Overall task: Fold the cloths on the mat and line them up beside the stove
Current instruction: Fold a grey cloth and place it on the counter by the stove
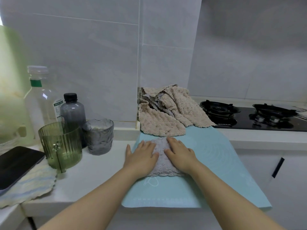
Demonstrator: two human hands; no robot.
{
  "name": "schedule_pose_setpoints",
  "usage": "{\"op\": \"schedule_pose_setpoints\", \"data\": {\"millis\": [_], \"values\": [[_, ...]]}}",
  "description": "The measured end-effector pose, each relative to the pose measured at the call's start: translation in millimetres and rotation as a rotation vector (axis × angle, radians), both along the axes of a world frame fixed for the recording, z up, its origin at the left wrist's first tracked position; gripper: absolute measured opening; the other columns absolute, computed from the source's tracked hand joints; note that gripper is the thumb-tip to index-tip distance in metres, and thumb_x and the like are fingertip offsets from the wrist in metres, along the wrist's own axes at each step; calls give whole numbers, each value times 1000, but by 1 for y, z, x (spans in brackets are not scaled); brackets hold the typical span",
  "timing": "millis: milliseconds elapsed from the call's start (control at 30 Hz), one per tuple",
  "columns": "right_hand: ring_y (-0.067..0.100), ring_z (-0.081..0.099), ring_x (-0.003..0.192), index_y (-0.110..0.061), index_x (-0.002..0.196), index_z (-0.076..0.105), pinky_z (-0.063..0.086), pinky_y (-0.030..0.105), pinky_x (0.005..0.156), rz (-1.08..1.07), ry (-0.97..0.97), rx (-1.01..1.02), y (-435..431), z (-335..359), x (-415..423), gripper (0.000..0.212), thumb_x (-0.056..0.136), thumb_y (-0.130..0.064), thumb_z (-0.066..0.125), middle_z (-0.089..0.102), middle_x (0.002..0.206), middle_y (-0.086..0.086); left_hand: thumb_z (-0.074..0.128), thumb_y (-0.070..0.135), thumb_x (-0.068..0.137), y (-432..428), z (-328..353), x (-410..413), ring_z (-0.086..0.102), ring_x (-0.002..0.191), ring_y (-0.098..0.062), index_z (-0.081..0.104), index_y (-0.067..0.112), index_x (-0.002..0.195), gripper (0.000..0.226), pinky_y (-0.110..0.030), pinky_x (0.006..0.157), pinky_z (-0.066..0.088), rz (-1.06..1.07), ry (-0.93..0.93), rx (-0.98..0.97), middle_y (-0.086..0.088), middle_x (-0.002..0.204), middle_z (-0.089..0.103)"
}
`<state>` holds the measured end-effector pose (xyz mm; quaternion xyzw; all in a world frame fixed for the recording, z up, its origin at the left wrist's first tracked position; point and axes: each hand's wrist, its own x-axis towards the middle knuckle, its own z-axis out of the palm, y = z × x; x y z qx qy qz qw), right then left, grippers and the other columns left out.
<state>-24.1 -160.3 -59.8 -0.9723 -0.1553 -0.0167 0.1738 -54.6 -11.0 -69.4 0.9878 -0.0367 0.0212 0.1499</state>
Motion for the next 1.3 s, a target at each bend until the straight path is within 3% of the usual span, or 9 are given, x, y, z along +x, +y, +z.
{"op": "schedule_pose_setpoints", "data": {"millis": [167, 400, 467, 567, 700, 867, 1067, 1200, 1300], "values": [[15, 8, 146, -27, 149, 16, 9, 42, 115, -58, 44, 27, -4, -10, -1, 52, 100, -43, 22, 12, 158, -7, 16, 41, 100, -3, 0, -2, 1, 145, -10, 13, 25, 149, 51, -53, 113, -12, 38, -21, 46, 8, 158, 6], [18, 6, 146, -25, 151, 12, 5, 48, 115, -73, 110, -48, 0, -9, 3, 54, 100, -42, 20, 6, 159, -5, 15, 41, 100, -5, 5, -4, 4, 146, -14, 15, 19, 149, 53, -55, 112, -9, 33, 16, 125, 4, 158, 9], [20, 12, 145, -24, 150, 15, 9, 48, 115, -88, 72, -13, 0, -14, 1, 55, 99, -43, 22, 12, 158, -2, 16, 41, 100, -4, 2, -5, 5, 145, -13, 15, 20, 148, 53, -55, 113, -8, 36, 8, 103, 5, 158, 9], [23, 24, 140, -13, 143, 28, 20, 46, 112, -275, -111, 90, -1, -22, -7, 65, 92, -53, 32, 32, 150, 4, 19, 44, 98, -3, -5, -10, 10, 144, -12, 16, 22, 148, 54, -53, 115, -2, 94, -56, 6, 6, 157, 12], [26, 24, 139, -6, 139, 35, 20, 45, 113, -394, -75, 79, 1, -20, -12, 76, 87, -60, 34, 37, 146, 10, 23, 50, 96, -3, -6, -13, 23, 141, -17, 13, 23, 148, 60, -50, 115, 5, 201, -91, -52, 1, 156, 18], [26, 40, 123, -10, 118, 56, 28, 42, 102, -345, -87, 99, 0, -16, -14, 61, 87, -58, 35, 55, 124, 7, 25, 50, 95, -3, -4, -15, 30, 137, -19, 17, 25, 146, 58, -52, 113, 10, 222, -103, -83, 1, 152, 26], [28, 48, 105, -17, 98, 53, 32, 37, 86, -308, -104, 226, -2, -7, -22, 33, 84, -46, 47, 58, 96, 4, 33, 46, 94, -2, 1, -20, 40, 129, -21, 32, 27, 137, 47, -49, 112, 14, 237, -129, -183, 1, 140, 43], [26, 42, 102, -27, 99, 56, 28, 34, 78, -271, -140, 283, -4, -6, -23, 22, 84, -42, 49, 56, 89, -2, 39, 39, 94, 1, 7, -25, 45, 124, -21, 40, 30, 134, 41, -42, 113, 19, 209, -124, -275, 2, 134, 53], [23, 39, 97, -32, 111, 53, 27, 34, 79, -267, -155, 298, -5, -7, -21, 30, 85, -43, 49, 56, 92, -3, 44, 35, 94, 3, 11, -30, 48, 122, -21, 46, 30, 132, 38, -38, 112, 24, 212, -143, -380, 2, 132, 55]]}}
